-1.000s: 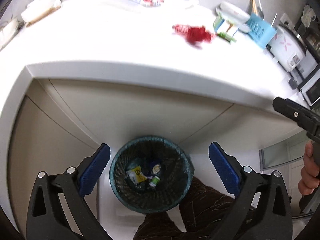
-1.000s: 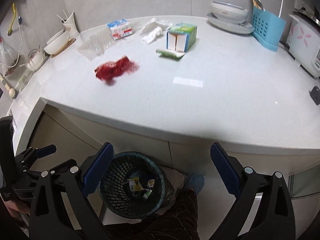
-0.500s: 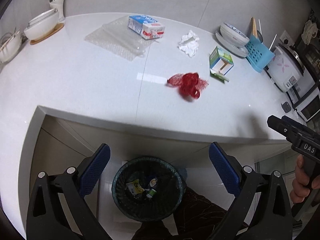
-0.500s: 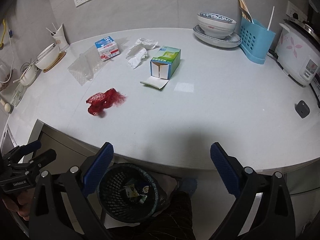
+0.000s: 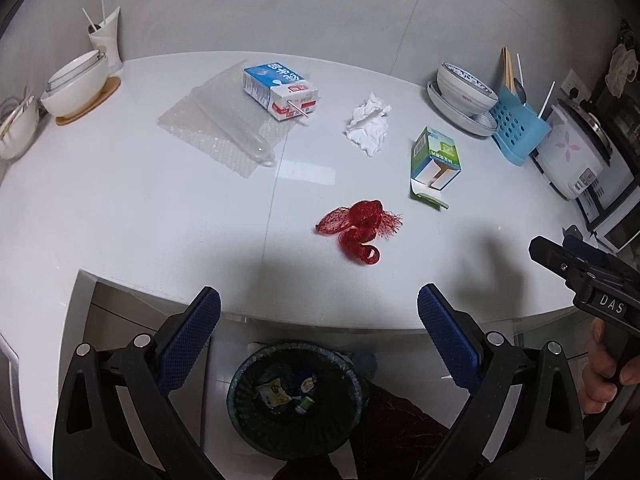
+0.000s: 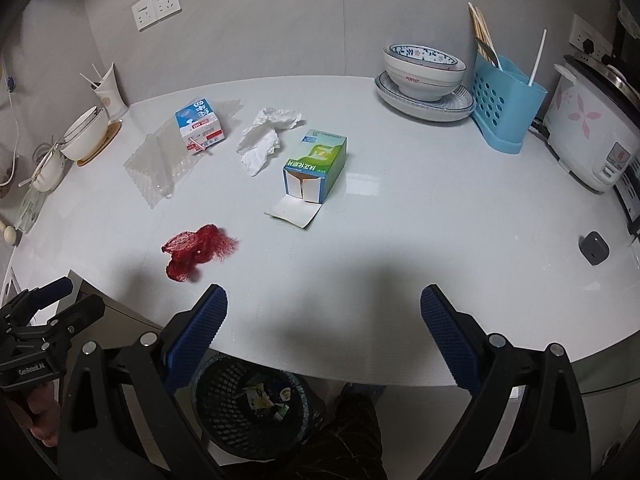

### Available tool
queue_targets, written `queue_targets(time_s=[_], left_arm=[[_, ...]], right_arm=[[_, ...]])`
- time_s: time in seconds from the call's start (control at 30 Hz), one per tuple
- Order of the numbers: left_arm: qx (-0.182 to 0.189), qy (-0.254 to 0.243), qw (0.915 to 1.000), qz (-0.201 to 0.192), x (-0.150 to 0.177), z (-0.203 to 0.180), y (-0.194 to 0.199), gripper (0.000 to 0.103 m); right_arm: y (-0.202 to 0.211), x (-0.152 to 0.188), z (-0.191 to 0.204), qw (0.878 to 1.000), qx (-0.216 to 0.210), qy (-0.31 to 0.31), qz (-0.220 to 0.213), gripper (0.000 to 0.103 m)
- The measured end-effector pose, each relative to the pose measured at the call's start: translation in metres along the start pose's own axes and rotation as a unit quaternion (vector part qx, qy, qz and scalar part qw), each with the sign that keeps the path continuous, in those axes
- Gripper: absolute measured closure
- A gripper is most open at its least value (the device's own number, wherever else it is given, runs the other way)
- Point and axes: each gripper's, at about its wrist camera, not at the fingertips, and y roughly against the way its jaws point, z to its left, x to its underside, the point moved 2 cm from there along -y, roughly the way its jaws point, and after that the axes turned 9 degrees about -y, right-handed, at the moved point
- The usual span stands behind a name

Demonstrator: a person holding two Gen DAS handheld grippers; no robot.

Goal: Collect trash
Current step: 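Raise both open tools from the wastebasket back over the counter, then grasp the red mesh net with the left tool while the right tool grasps the green tea box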

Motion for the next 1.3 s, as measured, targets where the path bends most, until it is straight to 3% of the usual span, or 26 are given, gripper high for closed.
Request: queue_targets(time_s=[0.5, 0.9, 1.3], left_arm=[[-0.024, -0.013, 0.9992, 0.030, -0.040, -0.011, -0.027, 0.006], [-0.033, -0.018, 0.9968, 0.071, -0.051, -0.017, -0.078, 0.006], [-0.002, -0.057, 0.9928, 0.106, -0.065, -0.027, -0.125, 0.007]], right_arm=[[-0.022, -0.058, 0.002, 1.000, -0.015, 0.007, -0.008, 0.010], [-0.073, -0.103, -0.008, 0.999, -0.004, -0.027, 0.037, 0.012], [-0.128, -0.135, -0.006, 0.993, 0.010, -0.062, 0.104, 0.015]])
